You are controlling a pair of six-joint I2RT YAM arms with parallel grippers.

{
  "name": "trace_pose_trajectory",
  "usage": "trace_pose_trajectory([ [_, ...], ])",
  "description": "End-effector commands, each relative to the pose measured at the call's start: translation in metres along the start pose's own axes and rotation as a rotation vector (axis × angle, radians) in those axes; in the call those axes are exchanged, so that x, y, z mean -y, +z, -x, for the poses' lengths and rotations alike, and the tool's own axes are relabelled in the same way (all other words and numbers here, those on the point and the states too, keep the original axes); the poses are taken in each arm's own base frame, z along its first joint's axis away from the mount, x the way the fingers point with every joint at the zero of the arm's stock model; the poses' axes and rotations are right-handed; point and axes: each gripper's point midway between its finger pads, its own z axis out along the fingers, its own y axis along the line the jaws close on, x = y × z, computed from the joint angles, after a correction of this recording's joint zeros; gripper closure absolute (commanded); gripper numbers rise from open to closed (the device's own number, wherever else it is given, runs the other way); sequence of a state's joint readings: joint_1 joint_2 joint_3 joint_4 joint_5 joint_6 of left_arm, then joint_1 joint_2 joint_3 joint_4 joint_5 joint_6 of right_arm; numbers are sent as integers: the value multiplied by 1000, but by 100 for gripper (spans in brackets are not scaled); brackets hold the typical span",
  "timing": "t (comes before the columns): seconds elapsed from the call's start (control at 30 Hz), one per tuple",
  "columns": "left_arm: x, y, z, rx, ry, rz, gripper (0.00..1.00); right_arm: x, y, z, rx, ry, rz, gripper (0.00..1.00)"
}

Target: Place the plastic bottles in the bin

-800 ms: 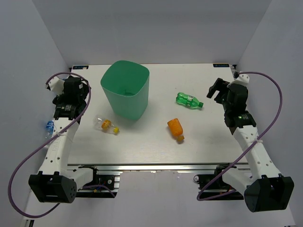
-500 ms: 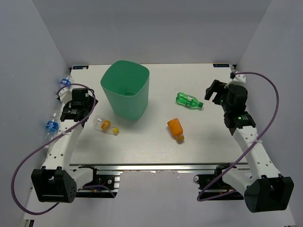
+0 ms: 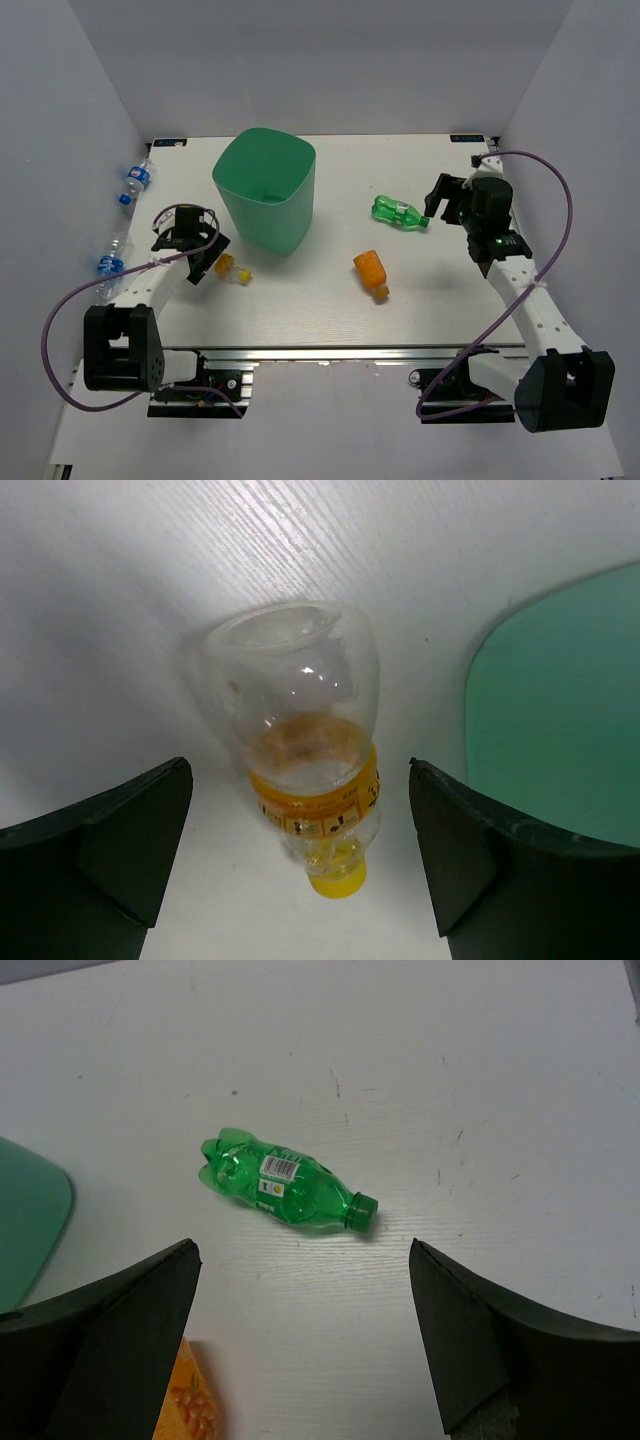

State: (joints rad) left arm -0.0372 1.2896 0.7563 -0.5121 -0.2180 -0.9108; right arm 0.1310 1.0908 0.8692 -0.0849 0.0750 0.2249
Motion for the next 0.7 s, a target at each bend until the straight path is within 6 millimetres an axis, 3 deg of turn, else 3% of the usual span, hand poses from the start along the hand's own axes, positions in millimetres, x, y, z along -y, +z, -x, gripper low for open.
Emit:
trace_pose_trajectory([
  [0.0, 13, 8, 1, 3, -19, -55, 2, -9, 0, 14, 18, -31, 45, 11],
  [0.1, 0, 16, -3, -2, -17, 5, 2, -8, 1, 13, 12, -37, 44, 11],
  [0.17, -5, 21, -6, -3, -16, 33, 12, -9, 0, 14, 15, -40, 48, 11],
  [0.2, -7, 22, -7, -4, -17, 42, 22, -8, 0, 14, 17, -40, 44, 11],
  [0.23, -8, 22, -7, -7, -17, 46, 45, -8, -1, 15, 22, -40, 42, 11],
  [0.3, -6, 17, -2, 4, -13, 49, 66, -5, -3, 16, 32, -43, 31, 11],
  [0.33, -5, 12, 3, 18, -16, 51, 81, -5, -4, 16, 36, -45, 29, 11],
  [0.43, -11, -18, 36, 137, -42, 112, 94, -2, -7, 18, 50, -47, 16, 11],
  [0.47, -5, -34, 63, 235, -74, 113, 94, -3, -9, 21, 62, -48, 18, 10],
  [0.53, 5, -71, 96, 352, -115, 67, 91, -6, -10, 21, 64, -51, 32, 11],
  [0.57, 19, -100, 127, 447, -148, 26, 86, -6, -11, 21, 65, -52, 36, 11],
  [0.67, 54, -158, 166, 561, -179, -155, 81, -9, -14, 24, 72, -58, 53, 11],
])
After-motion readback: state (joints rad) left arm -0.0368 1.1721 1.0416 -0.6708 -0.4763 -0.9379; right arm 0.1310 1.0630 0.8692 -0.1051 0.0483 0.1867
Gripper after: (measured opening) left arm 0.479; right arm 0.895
